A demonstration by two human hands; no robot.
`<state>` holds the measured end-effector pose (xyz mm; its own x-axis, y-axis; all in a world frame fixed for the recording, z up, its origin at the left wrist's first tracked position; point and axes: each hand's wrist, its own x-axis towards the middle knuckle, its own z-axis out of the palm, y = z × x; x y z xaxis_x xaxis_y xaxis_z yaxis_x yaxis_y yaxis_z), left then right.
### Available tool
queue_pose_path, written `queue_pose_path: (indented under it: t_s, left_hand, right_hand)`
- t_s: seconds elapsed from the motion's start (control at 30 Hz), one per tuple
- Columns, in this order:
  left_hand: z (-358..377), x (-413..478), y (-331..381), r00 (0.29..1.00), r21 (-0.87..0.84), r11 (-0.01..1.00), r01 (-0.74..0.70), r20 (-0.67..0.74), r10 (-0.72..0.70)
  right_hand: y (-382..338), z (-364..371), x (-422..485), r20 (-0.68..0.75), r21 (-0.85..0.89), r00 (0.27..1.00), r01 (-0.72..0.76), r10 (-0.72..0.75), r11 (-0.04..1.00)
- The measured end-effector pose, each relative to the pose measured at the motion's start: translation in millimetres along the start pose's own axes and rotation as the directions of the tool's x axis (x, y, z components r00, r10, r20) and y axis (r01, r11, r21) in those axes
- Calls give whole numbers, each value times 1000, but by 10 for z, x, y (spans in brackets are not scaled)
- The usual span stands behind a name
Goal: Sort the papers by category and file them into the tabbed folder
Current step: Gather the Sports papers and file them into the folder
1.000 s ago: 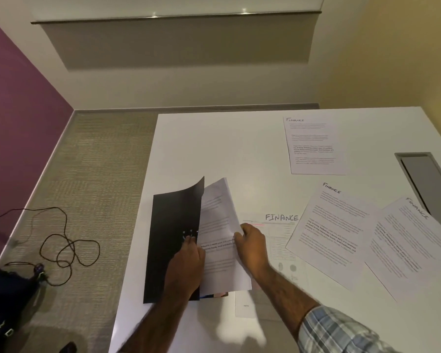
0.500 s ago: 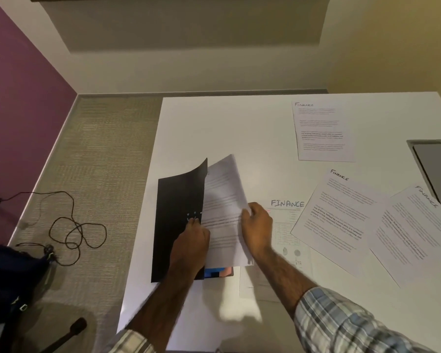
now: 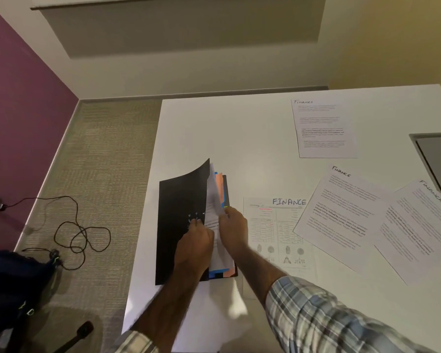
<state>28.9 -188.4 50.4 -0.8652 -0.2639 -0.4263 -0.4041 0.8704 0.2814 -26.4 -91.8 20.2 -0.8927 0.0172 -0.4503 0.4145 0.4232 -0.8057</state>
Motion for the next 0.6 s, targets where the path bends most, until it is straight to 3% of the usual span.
queue_pose_path:
  t_s: [0.2, 0.4, 0.6]
  left_hand:
    - [44, 57, -39, 996, -58, 995, 76, 58, -73]
    - [62, 4, -19, 999, 48, 999, -6, 52, 4]
    - [149, 20, -32, 996, 186, 978, -92, 39, 86]
  right_hand:
    - [-1, 187, 45, 84, -55, 996, 16, -12, 998]
    - [41, 157, 143, 291, -162, 957, 60, -11, 985]
    - [24, 83, 196, 356, -173, 934, 35, 30, 984]
